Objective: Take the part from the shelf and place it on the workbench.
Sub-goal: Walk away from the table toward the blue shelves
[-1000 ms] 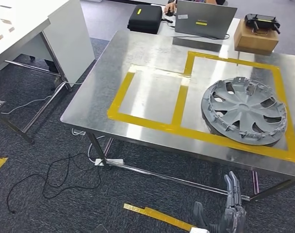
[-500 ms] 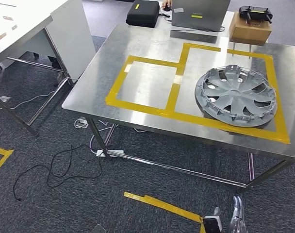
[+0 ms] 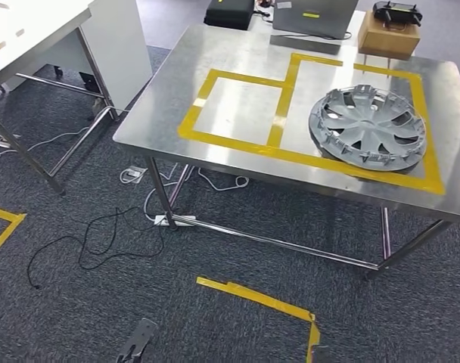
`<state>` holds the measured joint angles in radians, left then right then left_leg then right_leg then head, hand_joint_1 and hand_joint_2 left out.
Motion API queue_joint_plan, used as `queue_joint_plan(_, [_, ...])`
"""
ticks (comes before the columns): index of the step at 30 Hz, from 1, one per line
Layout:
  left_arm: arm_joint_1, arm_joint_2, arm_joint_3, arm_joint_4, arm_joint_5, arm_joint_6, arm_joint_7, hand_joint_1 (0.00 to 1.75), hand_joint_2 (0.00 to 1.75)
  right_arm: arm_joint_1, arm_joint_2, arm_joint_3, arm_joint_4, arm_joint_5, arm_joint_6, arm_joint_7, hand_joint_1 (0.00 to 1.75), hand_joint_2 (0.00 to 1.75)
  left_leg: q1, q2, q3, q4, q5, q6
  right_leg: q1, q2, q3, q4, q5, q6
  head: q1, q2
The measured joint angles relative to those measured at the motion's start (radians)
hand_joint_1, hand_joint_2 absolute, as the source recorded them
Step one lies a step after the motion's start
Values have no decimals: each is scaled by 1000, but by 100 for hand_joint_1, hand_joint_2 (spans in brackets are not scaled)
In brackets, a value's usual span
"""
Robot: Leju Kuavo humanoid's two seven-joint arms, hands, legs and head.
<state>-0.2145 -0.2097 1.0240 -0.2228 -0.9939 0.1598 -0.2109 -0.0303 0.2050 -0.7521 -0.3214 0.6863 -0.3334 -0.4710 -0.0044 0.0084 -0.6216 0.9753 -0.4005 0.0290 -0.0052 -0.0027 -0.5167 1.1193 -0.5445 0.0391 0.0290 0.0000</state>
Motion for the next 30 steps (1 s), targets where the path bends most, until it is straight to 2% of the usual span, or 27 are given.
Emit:
queue_joint_plan(1, [-16, 0, 9, 0, 13, 14, 14, 0, 0, -8, 1, -2, 13, 9, 20, 29, 0, 0, -2, -1, -8, 2, 12, -4, 1, 0, 59, -84, -5, -6, 0, 0])
queue_joint_plan(2, [-33, -1, 19, 0, 26, 29, 30, 0, 0, -17, 2, -2, 24, 22, 34, 58, 0, 0, -4, -1, -15, 3, 24, -8, 4, 0, 97, -144, -15, -11, -1, 0])
queue_joint_plan(3, [-53, -1, 31, 0, 40, 45, 47, 0, 0, -26, 4, -2, 35, 38, 38, 89, 0, 0, -4, -1, -21, 2, 36, -14, 6, 0, 116, -180, -23, -15, -1, 0])
queue_joint_plan(5, [-93, -1, 57, 0, 69, 87, 77, 0, 0, -43, 7, -1, 53, 68, 40, 154, 0, 0, -1, -3, -31, 2, 51, -26, 8, -2, 101, -189, -13, -28, -1, 0])
queue_joint_plan(6, [-112, 0, 71, 0, 83, 107, 91, 0, 0, -53, 9, 0, 59, 81, 44, 185, 0, 0, 1, -4, -39, 12, 33, -33, 7, -4, 90, -188, -1, -38, -1, 0])
queue_joint_plan(7, [-129, 0, 84, 0, 93, 123, 103, 0, 0, -62, 11, 2, 64, 91, 52, 209, 0, 0, 3, -5, -49, 41, -6, -38, 6, -6, 76, -188, 13, -47, -3, 0])
queue_joint_plan(8, [-146, 2, 96, 0, 100, 132, 112, 0, 0, -72, 14, 5, 68, 99, 60, 225, 0, 0, 6, -6, -63, 89, -61, -43, 5, -7, 61, -188, 26, -54, -5, 0])
queue_joint_plan(9, [-160, 3, 106, 0, 104, 135, 118, 0, 0, -80, 15, 8, 71, 103, 65, 234, 0, 0, 7, -6, -77, 155, -116, -47, 6, -8, 47, -187, 40, -58, -7, 0])
queue_joint_plan(10, [-171, 5, 113, 0, 106, 135, 121, 0, 0, -86, 16, 10, 74, 106, 68, 238, 0, 0, 8, -6, -89, 223, -153, -51, 6, -8, 31, -184, 54, -58, -8, 0])
queue_joint_plan(11, [-180, 7, 119, 0, 108, 135, 122, 0, 0, -90, 17, 12, 76, 108, 70, 240, 0, 0, 9, -6, -91, 276, -163, -53, 7, -9, 14, -180, 67, -57, -8, 0])
queue_joint_plan(12, [-185, 8, 125, 0, 110, 135, 122, 0, 0, -92, 17, 13, 78, 109, 71, 240, 0, 0, 10, -6, -82, 301, -151, -55, 7, -9, -4, -174, 79, -55, -8, 0])
queue_joint_plan(13, [-188, 9, 130, 0, 111, 135, 122, 0, 0, -93, 17, 14, 80, 110, 74, 240, 0, 0, 11, -6, -55, 289, -124, -54, 6, -9, -25, -167, 89, -52, -8, 0])
queue_joint_plan(14, [-191, 9, 134, 0, 113, 135, 122, 0, 0, -93, 17, 15, 81, 112, 77, 240, 0, 0, 12, -6, -12, 244, -100, -53, 6, -9, -43, -157, 97, -49, -8, 0])
queue_joint_plan(15, [-195, 10, 136, 0, 114, 137, 122, 0, 0, -93, 17, 16, 83, 115, 83, 243, 0, 0, 12, -6, 42, 177, -91, -50, 7, -9, -60, -147, 103, -45, -9, 0])
queue_joint_plan(16, [-201, 10, 139, 0, 116, 140, 125, 0, 0, -94, 18, 18, 84, 121, 91, 250, 0, 0, 11, -6, 91, 108, -96, -46, 9, -9, -74, -137, 109, -40, -8, 0])
queue_joint_plan(17, [-210, 12, 141, 0, 118, 146, 133, 0, 0, -96, 18, 21, 85, 128, 99, 261, 0, 0, 10, -7, 124, 55, -109, -42, 10, -10, -85, -128, 115, -34, -9, 0])
queue_joint_plan(18, [-221, 15, 146, 0, 120, 153, 150, 0, 0, -99, 19, 25, 87, 139, 110, 279, 0, 0, 9, -7, 139, 25, -120, -37, 12, -11, -95, -123, 123, -29, -8, 0])
queue_joint_plan(20, [-252, 27, 156, 1, 123, 167, 208, 0, 0, -104, 19, 37, 90, 164, 137, 315, 0, 0, 9, -7, 124, 13, -112, -24, 11, -11, -110, -120, 138, -19, -9, 0])
queue_joint_plan(21, [-274, 33, 161, 1, 123, 174, 243, 0, 0, -106, 19, 44, 91, 177, 153, 331, 0, 0, 10, -5, 112, 13, -100, -15, 10, -9, -120, -112, 125, -13, -8, 0])
queue_joint_plan(22, [-299, 41, 165, 1, 123, 183, 276, 0, 0, -108, 19, 51, 92, 189, 169, 341, 0, 0, 11, -4, 98, 11, -87, -7, 9, -6, -136, -87, 94, -7, -6, 0])
queue_joint_plan(23, [-328, 50, 170, 1, 123, 192, 308, 0, 0, -109, 19, 59, 92, 200, 185, 348, 0, 0, 12, -3, 82, 11, -72, -1, 7, -3, -154, -42, 46, -2, -5, 0])
queue_joint_plan(25, [-388, 66, 179, 1, 123, 213, 370, 0, 0, -112, 18, 76, 93, 222, 216, 354, 0, 0, 11, -3, 46, 11, -44, 4, 4, -1, -191, 85, -45, 5, -3, 0])
queue_joint_plan(26, [-417, 72, 184, 1, 122, 223, 403, 0, 0, -114, 17, 84, 93, 231, 231, 355, 0, 0, 11, -4, 27, 12, -29, 4, 4, -1, -198, 139, -61, 7, -3, 0])
queue_joint_plan(27, [-445, 77, 188, 1, 116, 232, 435, 0, 0, -116, 16, 92, 93, 237, 242, 353, 0, 0, 10, -4, 8, 12, -15, 3, 3, -1, -192, 168, -53, 8, -3, 0])
queue_joint_plan(28, [-464, 82, 189, 1, 104, 230, 453, 0, 0, -117, 15, 100, 93, 237, 247, 347, 0, 0, 10, -5, -10, 13, 0, 1, 3, -1, -169, 164, -27, 6, -2, 0])
queue_joint_plan(29, [-463, 92, 189, 1, 87, 205, 441, 0, 0, -116, 11, 104, 93, 226, 246, 330, 0, 0, 10, -6, -24, 13, 12, -2, 3, 0, -127, 127, 3, 3, -1, 0])
queue_joint_plan(30, [-438, 106, 186, 0, 69, 153, 390, 0, 0, -114, 5, 103, 93, 208, 241, 304, 0, 0, 9, -4, -32, 13, 20, -6, 4, 3, -67, 60, 18, -2, 0, 0])
